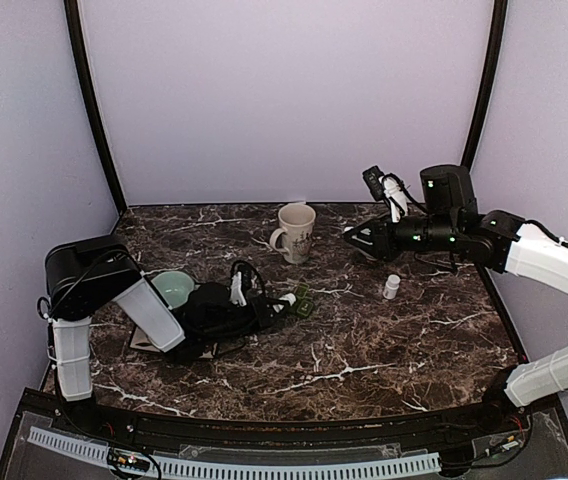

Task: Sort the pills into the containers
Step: Pour the pill into the compartment of the pill container.

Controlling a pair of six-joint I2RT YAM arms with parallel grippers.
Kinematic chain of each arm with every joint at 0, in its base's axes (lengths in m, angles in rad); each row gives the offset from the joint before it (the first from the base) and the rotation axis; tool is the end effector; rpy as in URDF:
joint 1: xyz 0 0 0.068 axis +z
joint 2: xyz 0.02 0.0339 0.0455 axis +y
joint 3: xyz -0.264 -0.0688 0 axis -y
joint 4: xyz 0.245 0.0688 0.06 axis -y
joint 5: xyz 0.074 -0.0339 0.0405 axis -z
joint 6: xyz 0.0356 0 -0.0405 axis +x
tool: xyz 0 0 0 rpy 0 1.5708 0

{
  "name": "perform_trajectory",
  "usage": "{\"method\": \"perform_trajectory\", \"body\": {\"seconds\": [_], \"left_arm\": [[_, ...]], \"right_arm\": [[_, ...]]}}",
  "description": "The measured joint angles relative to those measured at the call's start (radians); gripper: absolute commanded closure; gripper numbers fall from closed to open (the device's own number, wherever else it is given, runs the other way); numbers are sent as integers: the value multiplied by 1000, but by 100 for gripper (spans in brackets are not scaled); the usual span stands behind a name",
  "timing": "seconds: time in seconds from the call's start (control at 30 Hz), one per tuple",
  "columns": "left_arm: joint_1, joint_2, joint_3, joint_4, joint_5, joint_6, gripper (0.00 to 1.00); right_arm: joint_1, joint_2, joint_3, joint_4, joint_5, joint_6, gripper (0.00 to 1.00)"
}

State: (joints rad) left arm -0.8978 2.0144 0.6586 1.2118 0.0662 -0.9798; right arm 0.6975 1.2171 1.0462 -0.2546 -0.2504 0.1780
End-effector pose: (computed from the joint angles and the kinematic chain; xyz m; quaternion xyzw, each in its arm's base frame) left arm 0.2179 -0.2772 0.1097 -0.0093 0.7560 -0.5425 0.3662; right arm 0.2082 0.1860 0.3338 -0.2796 0.7885 0.3230 0.4424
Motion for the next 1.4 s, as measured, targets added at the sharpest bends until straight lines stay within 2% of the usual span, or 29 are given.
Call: {"method": "perform_trajectory", "body": {"seconds": [1.4], "left_arm": [[-11,0,53,-169,-60,7,100]], "right_arm": [[0,0,0,0,-11,0,100]]}}
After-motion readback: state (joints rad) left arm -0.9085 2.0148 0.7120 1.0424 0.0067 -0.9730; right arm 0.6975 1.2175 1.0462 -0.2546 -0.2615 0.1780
